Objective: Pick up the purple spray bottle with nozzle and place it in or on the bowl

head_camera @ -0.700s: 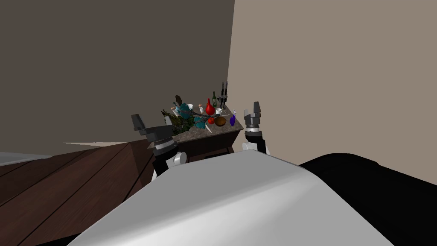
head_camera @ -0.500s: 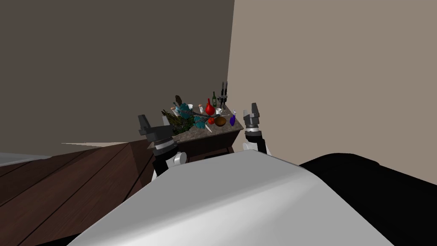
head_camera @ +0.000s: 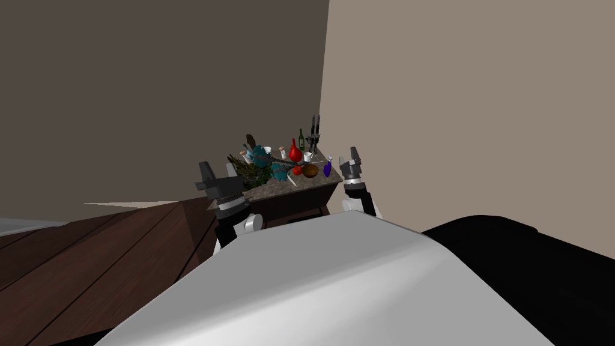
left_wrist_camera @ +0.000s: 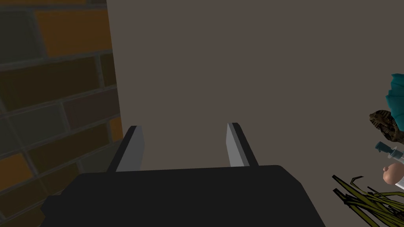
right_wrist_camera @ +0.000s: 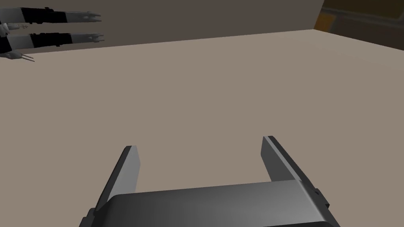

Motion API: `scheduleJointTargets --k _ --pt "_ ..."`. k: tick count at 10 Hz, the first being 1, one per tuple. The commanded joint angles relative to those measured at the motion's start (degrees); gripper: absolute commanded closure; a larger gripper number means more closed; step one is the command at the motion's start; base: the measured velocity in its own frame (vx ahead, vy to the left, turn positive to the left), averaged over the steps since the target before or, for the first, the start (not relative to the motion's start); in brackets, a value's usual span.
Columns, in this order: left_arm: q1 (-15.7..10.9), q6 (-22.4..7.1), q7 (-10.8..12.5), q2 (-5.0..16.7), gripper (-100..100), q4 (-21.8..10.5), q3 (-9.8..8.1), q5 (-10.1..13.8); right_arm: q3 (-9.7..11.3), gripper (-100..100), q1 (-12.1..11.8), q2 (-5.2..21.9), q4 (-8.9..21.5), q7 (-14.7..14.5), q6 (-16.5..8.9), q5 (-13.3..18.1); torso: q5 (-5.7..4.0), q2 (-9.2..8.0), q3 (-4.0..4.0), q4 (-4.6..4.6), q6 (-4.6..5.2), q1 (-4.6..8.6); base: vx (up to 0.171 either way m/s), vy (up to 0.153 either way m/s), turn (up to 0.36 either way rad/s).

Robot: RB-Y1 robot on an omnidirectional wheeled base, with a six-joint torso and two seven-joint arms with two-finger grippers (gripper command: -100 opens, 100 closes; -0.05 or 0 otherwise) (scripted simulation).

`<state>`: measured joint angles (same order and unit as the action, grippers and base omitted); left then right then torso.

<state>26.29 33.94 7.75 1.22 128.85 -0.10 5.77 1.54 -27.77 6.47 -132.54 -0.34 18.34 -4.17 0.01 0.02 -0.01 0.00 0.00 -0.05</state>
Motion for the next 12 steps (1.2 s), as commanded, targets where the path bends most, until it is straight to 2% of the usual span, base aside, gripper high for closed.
scheduleJointTargets --k 1,6,7,10,11,12 --pt "0.0 0.0 0.0 0.0 0 0.0 0.0 0.0 -0.07 -100 0.67 0.9 0.93 2.45 -1.64 -1.8 0.0 0.0 0.0 0.0 0.0 0.0 0.001 0.019 -0.019" --pt "0.0 0.0 0.0 0.0 0 0.0 0.0 0.0 -0.99 -100 4.02 3.04 5.08 10.7 -7.19 -8.66 0.01 0.0 0.0 0.0 0.0 -0.03 0.0 0.022 -0.023" --pt "0.0 0.0 0.0 0.0 0 0.0 0.0 0.0 -0.99 -100 4.02 3.04 5.08 11.17 -7.19 -8.66 0.01 0.01 0.0 0.0 0.0 -0.03 0.002 0.016 -0.009" --pt "0.0 0.0 0.0 0.0 0 0.0 0.0 0.0 -1.6 -100 6.29 3.86 8.04 16.46 -10.98 -13.33 0.0 0.0 0.0 0.0 0.0 -0.01 0.002 0.018 -0.028" --pt "0.0 0.0 0.0 0.0 0 0.0 0.0 0.0 -1.6 -100 6.29 3.86 8.04 17.05 -10.98 -13.33 0.0 0.02 -0.01 -0.01 0.0 -0.02 0.005 0.014 -0.008" --pt "0.0 0.0 0.0 0.0 0 0.0 0.0 0.0 -1.8 -100 7.08 4.09 9.09 19.08 -12.3 -14.95 0.0 0.01 -0.01 0.0 0.0 0.0 0.005 0.011 -0.019"
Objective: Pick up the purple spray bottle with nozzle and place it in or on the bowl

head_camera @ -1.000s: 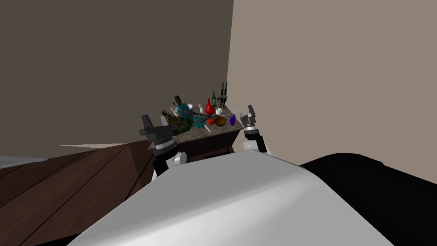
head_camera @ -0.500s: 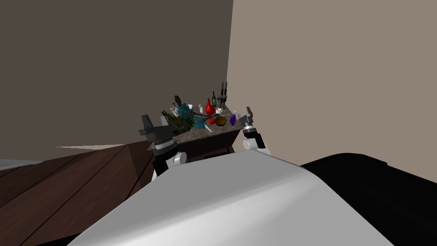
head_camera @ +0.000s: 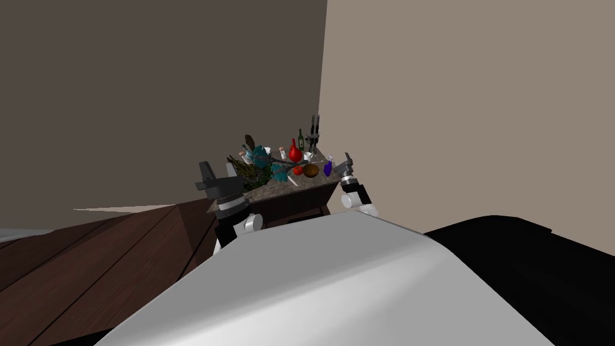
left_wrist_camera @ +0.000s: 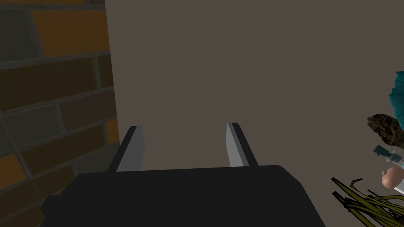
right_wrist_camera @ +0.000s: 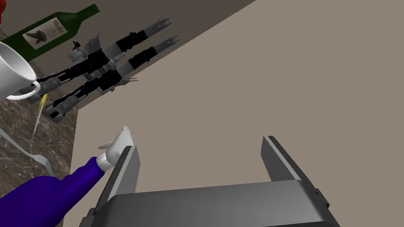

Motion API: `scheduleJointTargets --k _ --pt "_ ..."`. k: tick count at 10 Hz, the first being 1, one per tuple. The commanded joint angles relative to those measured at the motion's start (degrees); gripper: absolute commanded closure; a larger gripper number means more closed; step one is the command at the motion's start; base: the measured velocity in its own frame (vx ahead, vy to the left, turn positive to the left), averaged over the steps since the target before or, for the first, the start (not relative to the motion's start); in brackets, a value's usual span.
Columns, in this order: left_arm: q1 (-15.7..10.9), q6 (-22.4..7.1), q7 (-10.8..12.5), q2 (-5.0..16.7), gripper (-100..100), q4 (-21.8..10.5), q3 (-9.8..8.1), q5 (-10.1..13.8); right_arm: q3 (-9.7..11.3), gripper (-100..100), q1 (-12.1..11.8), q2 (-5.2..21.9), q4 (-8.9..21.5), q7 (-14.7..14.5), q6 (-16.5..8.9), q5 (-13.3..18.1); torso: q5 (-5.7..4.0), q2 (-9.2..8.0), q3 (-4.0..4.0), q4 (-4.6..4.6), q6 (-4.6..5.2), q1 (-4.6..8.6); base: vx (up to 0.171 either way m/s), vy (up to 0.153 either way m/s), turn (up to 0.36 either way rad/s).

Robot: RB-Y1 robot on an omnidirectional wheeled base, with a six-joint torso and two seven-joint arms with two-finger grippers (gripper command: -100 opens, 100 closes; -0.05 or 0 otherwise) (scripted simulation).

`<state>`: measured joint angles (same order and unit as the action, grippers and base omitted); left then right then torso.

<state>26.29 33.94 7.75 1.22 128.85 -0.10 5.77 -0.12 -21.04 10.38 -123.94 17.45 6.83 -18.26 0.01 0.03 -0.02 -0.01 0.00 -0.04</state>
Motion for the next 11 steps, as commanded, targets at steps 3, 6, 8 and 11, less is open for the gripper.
scheduleJointTargets --k 3,6,8,11 --pt "0.0 0.0 0.0 0.0 0 0.0 0.0 0.0 -0.56 -100 1.96 0.63 2.68 5.42 -3.47 -4.18 0.0 0.0 0.0 0.0 0.0 0.01 0.006 0.011 -0.022" --pt "0.0 0.0 0.0 0.0 0 0.0 0.0 0.0 -0.97 -100 3.58 1.09 4.96 9.57 -6.2 -7.54 0.0 0.0 0.0 0.0 0.0 0.01 0.008 0.009 -0.023" --pt "0.0 0.0 0.0 0.0 0 0.0 0.0 0.0 -1.37 -100 5.18 1.56 7.29 12.95 -8.93 -10.9 0.0 0.02 -0.01 -0.01 0.0 0.02 0.014 0.009 -0.039" --pt "0.0 0.0 0.0 0.0 0 0.0 0.0 0.0 -1.76 -100 6.74 2.02 9.63 17.25 -11.6 -14.19 -0.01 0.03 -0.02 -0.01 0.01 0.04 0.014 0.003 -0.028"
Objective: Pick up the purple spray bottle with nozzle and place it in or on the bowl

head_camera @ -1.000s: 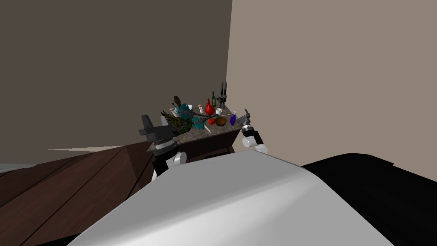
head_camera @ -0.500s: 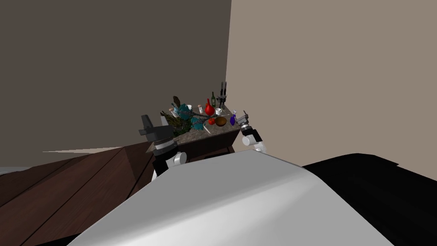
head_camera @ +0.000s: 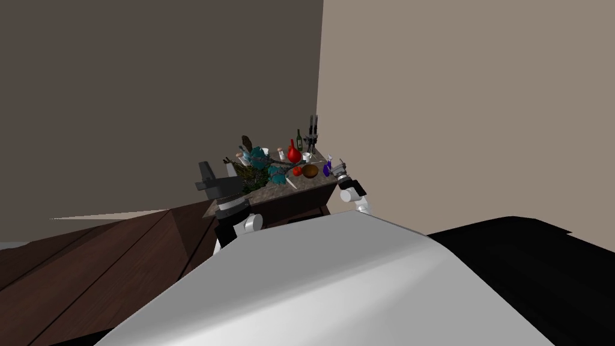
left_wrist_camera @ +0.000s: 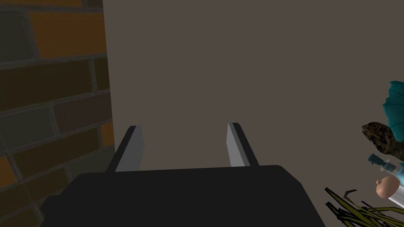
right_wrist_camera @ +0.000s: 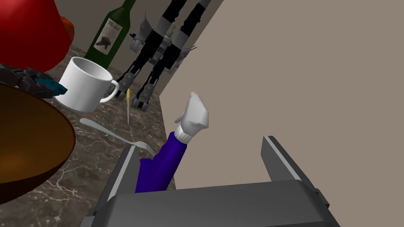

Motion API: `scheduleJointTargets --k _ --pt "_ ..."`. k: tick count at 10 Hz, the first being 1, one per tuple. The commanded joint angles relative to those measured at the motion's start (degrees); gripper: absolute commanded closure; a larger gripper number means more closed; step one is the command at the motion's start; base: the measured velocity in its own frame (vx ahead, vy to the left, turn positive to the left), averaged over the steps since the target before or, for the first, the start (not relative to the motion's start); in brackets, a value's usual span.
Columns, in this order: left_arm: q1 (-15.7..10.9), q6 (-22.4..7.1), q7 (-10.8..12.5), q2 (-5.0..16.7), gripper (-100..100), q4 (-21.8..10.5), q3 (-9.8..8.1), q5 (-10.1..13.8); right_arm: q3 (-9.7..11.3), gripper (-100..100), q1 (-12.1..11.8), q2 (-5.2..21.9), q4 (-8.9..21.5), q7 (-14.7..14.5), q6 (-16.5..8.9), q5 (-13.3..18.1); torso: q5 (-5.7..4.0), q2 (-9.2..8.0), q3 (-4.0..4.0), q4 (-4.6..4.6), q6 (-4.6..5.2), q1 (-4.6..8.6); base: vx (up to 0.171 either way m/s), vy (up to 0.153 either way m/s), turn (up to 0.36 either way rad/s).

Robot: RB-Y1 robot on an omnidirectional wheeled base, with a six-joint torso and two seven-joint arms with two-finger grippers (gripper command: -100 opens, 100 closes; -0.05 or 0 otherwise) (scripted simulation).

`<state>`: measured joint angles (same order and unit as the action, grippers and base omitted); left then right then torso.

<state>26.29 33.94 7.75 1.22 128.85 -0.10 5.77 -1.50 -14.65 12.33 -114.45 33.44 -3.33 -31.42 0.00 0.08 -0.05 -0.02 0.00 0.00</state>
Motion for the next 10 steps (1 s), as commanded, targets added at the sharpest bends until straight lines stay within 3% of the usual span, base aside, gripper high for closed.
scheduleJointTargets --k 1,10 --pt "0.0 0.0 0.0 0.0 0 0.0 0.0 0.0 -0.37 -100 0.34 0.07 0.14 1.68 -1.44 -1.03 0.0 0.0 0.0 0.0 0.0 0.0 0.012 0.002 -0.009" --pt "0.0 0.0 0.0 0.0 0 0.0 0.0 0.0 -1.58 -100 5.77 2.52 8.61 15.37 -10.73 -12.45 0.01 0.03 -0.02 -0.01 0.01 -0.01 0.019 0.002 -0.03"
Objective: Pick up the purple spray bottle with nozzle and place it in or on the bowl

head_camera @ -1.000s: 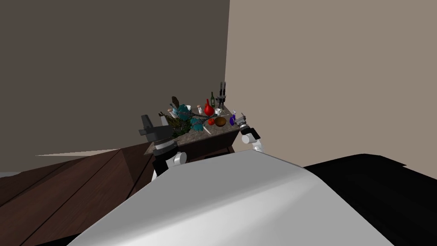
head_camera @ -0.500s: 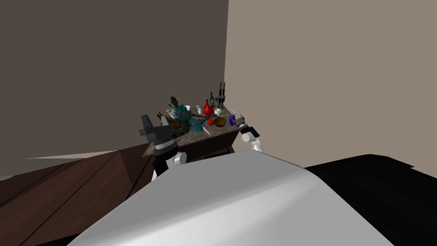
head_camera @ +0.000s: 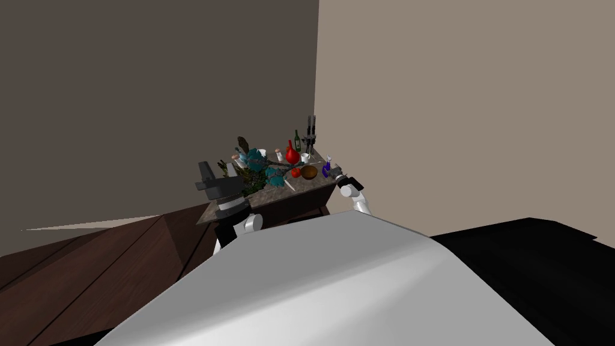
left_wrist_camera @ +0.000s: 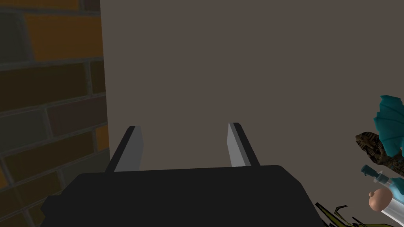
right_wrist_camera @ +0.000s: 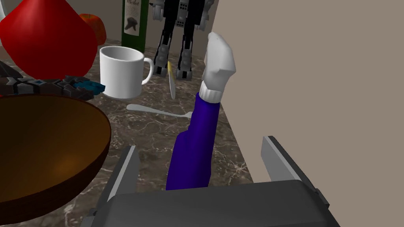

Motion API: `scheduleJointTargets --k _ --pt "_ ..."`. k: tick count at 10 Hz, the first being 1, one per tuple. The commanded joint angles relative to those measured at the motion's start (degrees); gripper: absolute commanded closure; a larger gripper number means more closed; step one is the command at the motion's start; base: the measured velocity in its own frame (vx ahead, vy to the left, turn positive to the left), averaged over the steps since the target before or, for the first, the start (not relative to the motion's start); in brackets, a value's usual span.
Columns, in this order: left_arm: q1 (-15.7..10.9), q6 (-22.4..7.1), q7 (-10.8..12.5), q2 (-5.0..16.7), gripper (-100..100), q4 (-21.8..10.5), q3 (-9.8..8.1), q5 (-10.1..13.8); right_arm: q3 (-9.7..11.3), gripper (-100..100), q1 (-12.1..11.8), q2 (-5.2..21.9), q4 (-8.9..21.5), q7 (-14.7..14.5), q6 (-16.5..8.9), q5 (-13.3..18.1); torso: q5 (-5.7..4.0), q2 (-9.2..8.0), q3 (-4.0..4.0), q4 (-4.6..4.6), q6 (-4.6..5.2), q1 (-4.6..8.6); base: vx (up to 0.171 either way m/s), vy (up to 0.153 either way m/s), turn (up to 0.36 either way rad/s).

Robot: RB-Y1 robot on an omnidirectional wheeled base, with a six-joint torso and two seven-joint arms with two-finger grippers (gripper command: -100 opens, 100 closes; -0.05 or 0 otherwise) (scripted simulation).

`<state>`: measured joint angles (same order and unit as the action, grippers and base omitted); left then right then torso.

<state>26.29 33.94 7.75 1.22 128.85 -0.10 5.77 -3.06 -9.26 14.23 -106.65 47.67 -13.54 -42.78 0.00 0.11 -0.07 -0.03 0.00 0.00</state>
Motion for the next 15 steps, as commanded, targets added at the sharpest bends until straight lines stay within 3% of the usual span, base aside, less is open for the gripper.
scheduleJointTargets --k 1,6,7,8,9,10,14,15 --pt "0.0 0.0 0.0 0.0 0 0.0 0.0 0.0 -0.13 -100 0.9 0.99 1.64 2.47 -1.43 -2.21 0.0 0.0 0.0 0.0 0.0 0.0 0.022 -0.001 -0.022" --pt "0.0 0.0 0.0 0.0 0 0.0 0.0 0.0 -0.54 -100 3.1 3.04 4.83 8.06 -5.21 -6.94 0.0 -0.04 0.02 0.01 0.0 0.0 0.018 0.003 -0.022" --pt "0.0 0.0 0.0 0.0 0 0.0 0.0 0.0 -0.5 -100 2.87 2.78 4.5 7.32 -4.7 -6.4 0.0 -0.04 0.03 0.01 0.01 -0.01 0.007 0.003 -0.004" --pt "0.0 0.0 0.0 0.0 0 0.0 0.0 0.0 -0.53 0 2.89 2.82 4.53 7.57 -4.88 -6.49 0.0 -0.08 0.04 0.02 0.0 -0.01 0.0 0.0 0.0" --pt "0.0 0.0 0.0 0.0 0 0.0 0.0 0.0 -0.52 -100 2.89 2.81 4.52 7.54 -4.86 -6.48 0.0 -0.1 0.06 0.02 0.0 0.0 0.0 0.0 0.0" --pt "0.0 0.0 0.0 0.0 0 0.0 0.0 0.0 -0.52 100 2.89 2.81 4.52 7.54 -4.87 -6.48 0.0 -0.11 0.07 0.02 0.0 0.0 0.0 0.0 0.0" --pt "0.0 0.0 0.0 0.0 0 0.0 0.0 0.0 -0.5 100 2.91 2.8 4.51 7.57 -4.87 -6.5 0.01 -0.1 0.05 0.01 0.02 0.02 0.0 0.0 0.0" --pt "0.0 0.0 0.0 0.0 0 0.0 0.0 0.0 -0.5 0 2.9 2.8 4.51 7.56 -4.87 -6.49 0.01 -0.1 0.05 0.02 0.02 0.02 0.0 0.0 0.0"
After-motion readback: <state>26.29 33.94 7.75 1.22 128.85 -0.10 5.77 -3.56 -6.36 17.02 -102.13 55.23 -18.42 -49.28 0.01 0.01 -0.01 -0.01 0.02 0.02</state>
